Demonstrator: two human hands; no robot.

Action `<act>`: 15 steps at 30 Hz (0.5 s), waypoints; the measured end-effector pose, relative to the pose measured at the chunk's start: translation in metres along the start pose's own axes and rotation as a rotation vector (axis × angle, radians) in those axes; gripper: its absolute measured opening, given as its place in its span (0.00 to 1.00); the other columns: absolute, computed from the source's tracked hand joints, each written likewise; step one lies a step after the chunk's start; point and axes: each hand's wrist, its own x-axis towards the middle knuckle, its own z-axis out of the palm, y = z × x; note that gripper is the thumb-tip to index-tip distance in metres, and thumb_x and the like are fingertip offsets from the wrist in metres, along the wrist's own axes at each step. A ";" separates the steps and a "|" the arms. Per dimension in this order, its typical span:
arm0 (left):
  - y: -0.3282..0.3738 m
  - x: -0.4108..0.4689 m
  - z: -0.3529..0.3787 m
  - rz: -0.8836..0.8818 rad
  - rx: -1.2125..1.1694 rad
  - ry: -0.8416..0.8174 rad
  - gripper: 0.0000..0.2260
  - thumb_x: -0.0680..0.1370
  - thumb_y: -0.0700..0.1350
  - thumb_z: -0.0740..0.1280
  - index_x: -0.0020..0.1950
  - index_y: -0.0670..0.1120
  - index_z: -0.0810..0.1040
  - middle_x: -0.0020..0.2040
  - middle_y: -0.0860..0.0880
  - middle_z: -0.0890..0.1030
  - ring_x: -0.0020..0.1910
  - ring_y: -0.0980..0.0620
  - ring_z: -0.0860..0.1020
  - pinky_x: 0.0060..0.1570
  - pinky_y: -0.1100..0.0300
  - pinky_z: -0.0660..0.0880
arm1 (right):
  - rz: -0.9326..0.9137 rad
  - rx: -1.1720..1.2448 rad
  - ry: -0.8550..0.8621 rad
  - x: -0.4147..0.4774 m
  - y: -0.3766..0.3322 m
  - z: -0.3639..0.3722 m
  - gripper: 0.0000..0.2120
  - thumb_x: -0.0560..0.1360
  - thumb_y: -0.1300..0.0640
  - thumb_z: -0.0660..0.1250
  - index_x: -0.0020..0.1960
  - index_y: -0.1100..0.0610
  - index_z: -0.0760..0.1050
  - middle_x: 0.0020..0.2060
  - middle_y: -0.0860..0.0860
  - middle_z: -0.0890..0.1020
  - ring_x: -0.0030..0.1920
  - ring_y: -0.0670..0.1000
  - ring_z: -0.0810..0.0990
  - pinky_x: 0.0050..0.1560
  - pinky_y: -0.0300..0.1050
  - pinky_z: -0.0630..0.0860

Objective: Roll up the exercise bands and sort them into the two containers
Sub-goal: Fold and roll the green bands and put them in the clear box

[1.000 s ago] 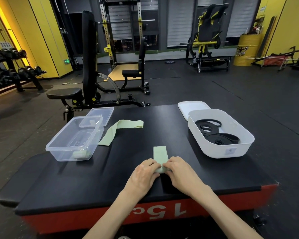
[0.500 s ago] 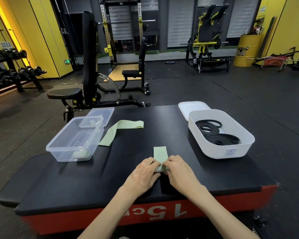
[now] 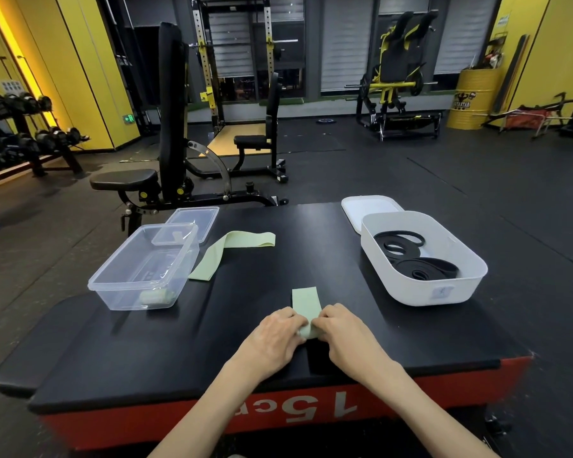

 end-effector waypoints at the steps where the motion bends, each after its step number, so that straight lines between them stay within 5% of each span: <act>1: 0.001 -0.003 0.000 0.005 -0.002 -0.005 0.12 0.80 0.44 0.62 0.62 0.43 0.74 0.57 0.47 0.75 0.55 0.50 0.73 0.55 0.66 0.64 | -0.012 0.003 0.006 -0.004 -0.001 0.000 0.08 0.69 0.69 0.62 0.41 0.58 0.75 0.41 0.50 0.74 0.44 0.52 0.70 0.38 0.45 0.70; 15: 0.002 -0.008 0.002 0.023 -0.009 -0.011 0.11 0.81 0.44 0.61 0.61 0.43 0.76 0.55 0.46 0.76 0.54 0.49 0.74 0.56 0.63 0.67 | -0.027 0.072 0.087 -0.020 -0.009 -0.006 0.13 0.66 0.68 0.68 0.48 0.56 0.76 0.46 0.49 0.74 0.45 0.51 0.71 0.39 0.43 0.74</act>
